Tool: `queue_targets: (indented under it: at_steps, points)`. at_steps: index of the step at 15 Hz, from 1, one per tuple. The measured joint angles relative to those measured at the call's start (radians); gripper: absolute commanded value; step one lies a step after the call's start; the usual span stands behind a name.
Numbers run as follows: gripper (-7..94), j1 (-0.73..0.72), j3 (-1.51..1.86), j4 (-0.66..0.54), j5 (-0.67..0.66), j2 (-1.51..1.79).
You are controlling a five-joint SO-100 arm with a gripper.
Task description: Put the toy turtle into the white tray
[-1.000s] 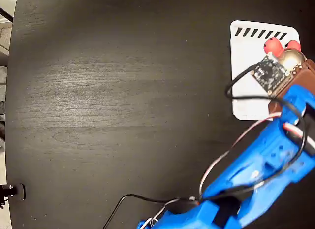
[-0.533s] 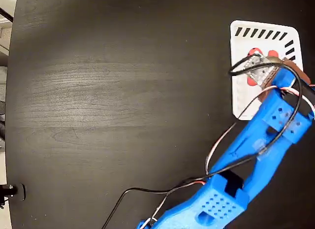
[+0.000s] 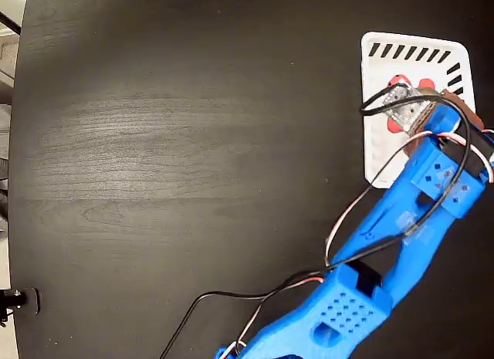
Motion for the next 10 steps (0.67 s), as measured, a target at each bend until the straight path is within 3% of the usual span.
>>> queue_targets:
  at_steps: [4, 10]
  points:
    - [56, 0.000, -0.040, 0.000, -0.018, -0.041]
    - [58, -0.014, -0.044, 0.002, -0.018, -0.046]
